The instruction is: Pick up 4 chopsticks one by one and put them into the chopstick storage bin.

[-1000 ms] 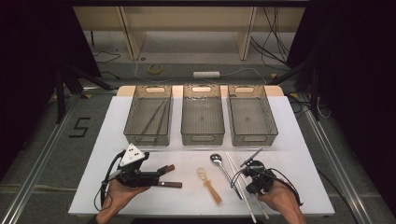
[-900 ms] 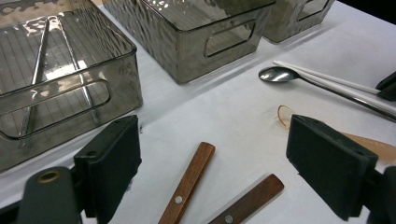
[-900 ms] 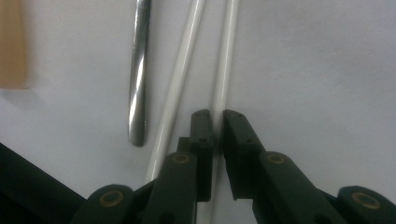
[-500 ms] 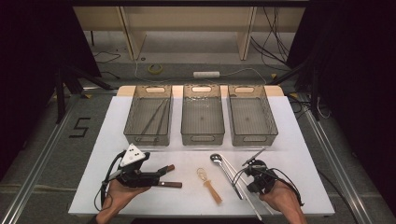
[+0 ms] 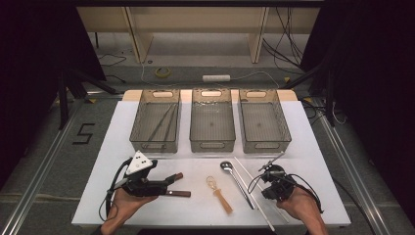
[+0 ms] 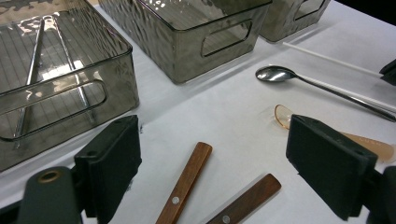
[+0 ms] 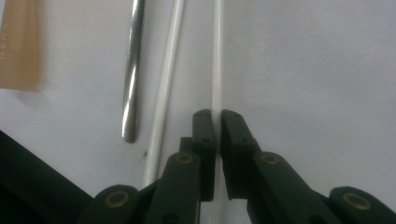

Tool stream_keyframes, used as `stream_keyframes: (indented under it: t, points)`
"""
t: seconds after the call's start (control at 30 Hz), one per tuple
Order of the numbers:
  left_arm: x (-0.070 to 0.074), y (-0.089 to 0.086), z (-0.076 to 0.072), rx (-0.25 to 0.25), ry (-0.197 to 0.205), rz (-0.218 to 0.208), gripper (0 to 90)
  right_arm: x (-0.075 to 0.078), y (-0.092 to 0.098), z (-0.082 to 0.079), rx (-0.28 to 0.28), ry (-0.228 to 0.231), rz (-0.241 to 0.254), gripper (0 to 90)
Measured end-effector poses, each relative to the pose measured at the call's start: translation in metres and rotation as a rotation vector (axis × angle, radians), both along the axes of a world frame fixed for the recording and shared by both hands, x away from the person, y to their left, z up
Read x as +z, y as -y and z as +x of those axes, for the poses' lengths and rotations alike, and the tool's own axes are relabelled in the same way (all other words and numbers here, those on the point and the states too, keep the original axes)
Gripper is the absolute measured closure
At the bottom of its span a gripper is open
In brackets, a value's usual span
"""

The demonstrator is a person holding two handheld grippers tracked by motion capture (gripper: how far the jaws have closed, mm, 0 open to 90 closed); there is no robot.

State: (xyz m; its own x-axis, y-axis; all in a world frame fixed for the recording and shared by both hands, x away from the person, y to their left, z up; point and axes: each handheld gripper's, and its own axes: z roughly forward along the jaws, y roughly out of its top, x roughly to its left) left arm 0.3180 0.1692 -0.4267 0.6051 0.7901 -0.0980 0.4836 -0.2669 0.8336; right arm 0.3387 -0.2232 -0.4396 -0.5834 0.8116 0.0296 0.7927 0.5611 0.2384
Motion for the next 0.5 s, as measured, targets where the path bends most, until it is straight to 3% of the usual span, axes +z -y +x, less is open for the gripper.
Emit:
stream_keyframes:
  t: [0.27, 0.5]
  points:
    - [0.000, 0.000, 0.001, -0.004, -0.006, -0.009, 16.9, 0.018, 0.009, 0.000, 0.013, 0.067, 0.035, 85.6]
    - [0.001, 0.003, 0.001, -0.030, 0.001, -0.012, 16.2, 0.032, 0.002, -0.001, 0.056, 0.108, 0.049, 85.8]
